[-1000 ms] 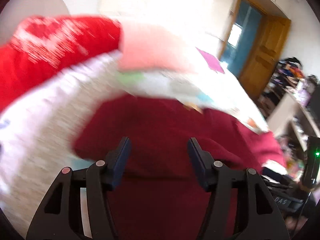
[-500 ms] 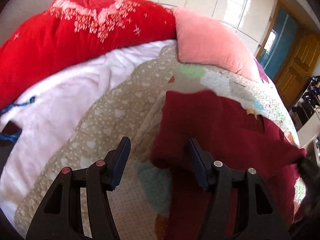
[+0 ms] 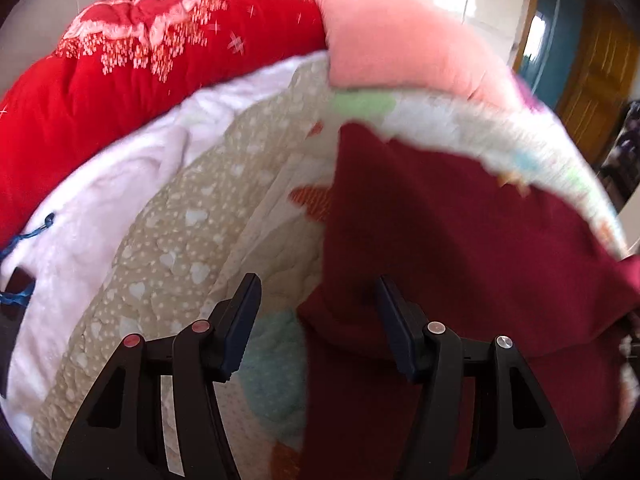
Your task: Fold small clothes
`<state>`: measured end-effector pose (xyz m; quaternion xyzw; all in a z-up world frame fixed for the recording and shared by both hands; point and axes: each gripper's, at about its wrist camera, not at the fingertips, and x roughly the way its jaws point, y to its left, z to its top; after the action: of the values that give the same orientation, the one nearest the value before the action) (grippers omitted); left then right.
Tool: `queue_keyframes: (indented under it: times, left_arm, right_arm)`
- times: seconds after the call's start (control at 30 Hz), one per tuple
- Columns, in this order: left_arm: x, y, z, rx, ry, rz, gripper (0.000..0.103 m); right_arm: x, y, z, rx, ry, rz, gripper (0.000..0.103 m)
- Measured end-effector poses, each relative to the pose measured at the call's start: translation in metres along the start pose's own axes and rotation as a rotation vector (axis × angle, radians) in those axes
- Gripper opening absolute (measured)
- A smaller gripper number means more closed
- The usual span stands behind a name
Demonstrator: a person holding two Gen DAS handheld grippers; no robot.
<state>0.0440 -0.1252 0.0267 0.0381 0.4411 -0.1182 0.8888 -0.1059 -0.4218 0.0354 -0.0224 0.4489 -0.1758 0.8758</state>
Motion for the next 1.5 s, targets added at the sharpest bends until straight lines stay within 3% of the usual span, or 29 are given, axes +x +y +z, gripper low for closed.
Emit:
queue_keyframes:
  times: [0.07,0.17,0.3,0.37,0.43,0.5,0.63,0.77,0.9,1.1,1.27,1.5]
  left_arm:
    - [0.004,0.009,-0.001,-0.044,-0.004,-0.017,0.061]
    - [0.004,0.019,0.000,-0.110,0.014,-0.041,0.061]
    - [-0.016,0.013,0.007,-0.110,-0.050,-0.050,0.061]
    - [-0.021,0.005,0.014,-0.082,-0.064,-0.053,0.061]
    - [-0.019,-0.004,0.018,-0.056,-0.053,-0.060,0.061]
    - [-0.012,-0.012,0.018,-0.022,-0.040,-0.054,0.061]
    - [0.008,-0.015,0.008,0.013,0.015,-0.019,0.061]
    - [0.013,-0.008,0.002,-0.049,0.013,-0.050,0.062]
    - [0.013,-0.005,-0.004,-0.082,-0.007,-0.043,0.072]
    - [0.016,-0.007,-0.007,-0.081,-0.024,-0.031,0.076]
    - [0.018,-0.006,-0.007,-0.091,-0.020,-0.039,0.079]
    - [0.018,-0.007,-0.007,-0.085,-0.021,-0.030,0.079]
  right_arm:
    - [-0.017,-0.024,-0.008,0.052,-0.036,-0.053,0.051]
    - [-0.036,-0.039,-0.006,0.111,-0.083,-0.065,0.051]
    - [-0.058,-0.040,0.015,0.191,-0.178,0.104,0.051]
    - [-0.060,-0.032,0.026,0.204,-0.210,0.149,0.051]
    - [-0.049,-0.021,0.035,0.179,-0.196,0.160,0.051]
    - [-0.026,-0.007,0.032,0.146,-0.114,0.177,0.050]
    - [0.001,0.004,-0.006,0.135,0.066,0.286,0.050]
    - [-0.022,-0.020,-0.016,0.184,-0.005,0.298,0.050]
    - [-0.037,-0.056,0.004,0.337,-0.126,0.322,0.051]
    - [-0.006,-0.050,0.033,0.443,-0.100,0.289,0.049]
    - [0.016,-0.009,0.012,0.248,0.022,0.240,0.046]
    - [0.008,-0.030,0.012,0.332,-0.039,0.247,0.047]
